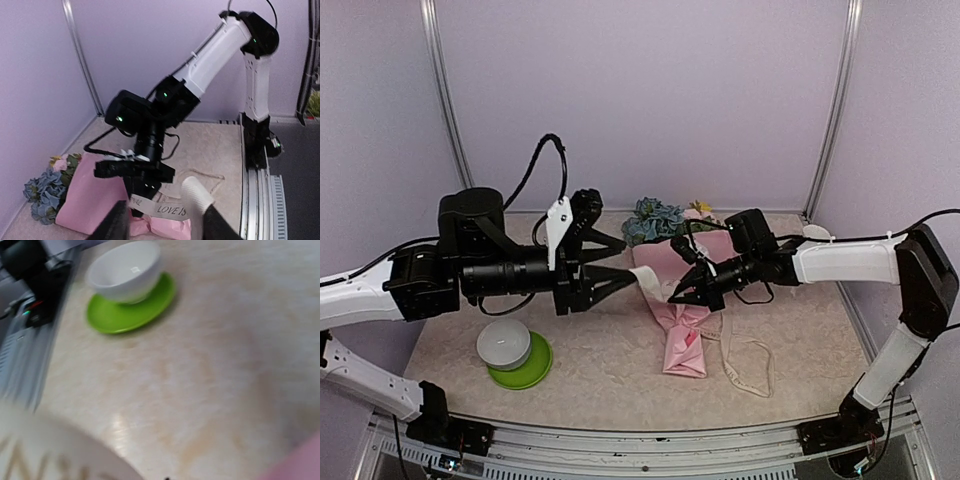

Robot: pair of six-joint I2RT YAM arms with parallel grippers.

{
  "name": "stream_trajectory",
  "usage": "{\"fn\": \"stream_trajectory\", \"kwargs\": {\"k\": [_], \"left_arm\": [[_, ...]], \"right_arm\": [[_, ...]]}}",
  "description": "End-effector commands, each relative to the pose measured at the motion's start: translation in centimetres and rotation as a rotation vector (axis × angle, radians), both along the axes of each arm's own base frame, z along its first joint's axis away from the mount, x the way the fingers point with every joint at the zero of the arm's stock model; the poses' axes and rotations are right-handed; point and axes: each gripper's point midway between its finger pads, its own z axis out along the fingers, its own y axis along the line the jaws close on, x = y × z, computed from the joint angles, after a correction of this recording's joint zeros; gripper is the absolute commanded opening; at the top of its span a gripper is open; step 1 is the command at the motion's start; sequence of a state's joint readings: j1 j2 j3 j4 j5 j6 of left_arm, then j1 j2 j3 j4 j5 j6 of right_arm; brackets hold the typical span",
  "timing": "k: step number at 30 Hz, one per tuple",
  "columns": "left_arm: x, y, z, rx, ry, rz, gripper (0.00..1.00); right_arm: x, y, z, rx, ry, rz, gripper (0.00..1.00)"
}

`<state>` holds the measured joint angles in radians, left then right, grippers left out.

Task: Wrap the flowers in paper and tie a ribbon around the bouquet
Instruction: Cross the half-tied ribbon over the folded bouquet.

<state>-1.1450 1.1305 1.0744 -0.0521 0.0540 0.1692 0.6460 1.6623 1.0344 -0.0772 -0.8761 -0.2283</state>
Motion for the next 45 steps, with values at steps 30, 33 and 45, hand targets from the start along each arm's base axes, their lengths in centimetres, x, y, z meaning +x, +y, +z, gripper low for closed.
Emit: {"fn": "stream_trajectory", "kwargs": {"k": [30, 33, 45], "left_arm": [[6.3, -6.7, -19.7, 0.179, 0.311, -0.220, 0.48], [6.9, -6.5, -20.5, 0.113, 0.305, -0.186, 0.48], [8.7, -8.6, -23.9, 0.082, 0.379, -0.161, 0.22]], "right_arm": [[1.0, 0.1, 1.8, 0.083, -0.105, -0.162, 0.00], [0.6, 0.1, 1.9, 0.098, -0.100, -0.160, 0.00], [-0.1, 0.0, 1.7, 0.114, -0.074, -0.153, 0.00]]}}
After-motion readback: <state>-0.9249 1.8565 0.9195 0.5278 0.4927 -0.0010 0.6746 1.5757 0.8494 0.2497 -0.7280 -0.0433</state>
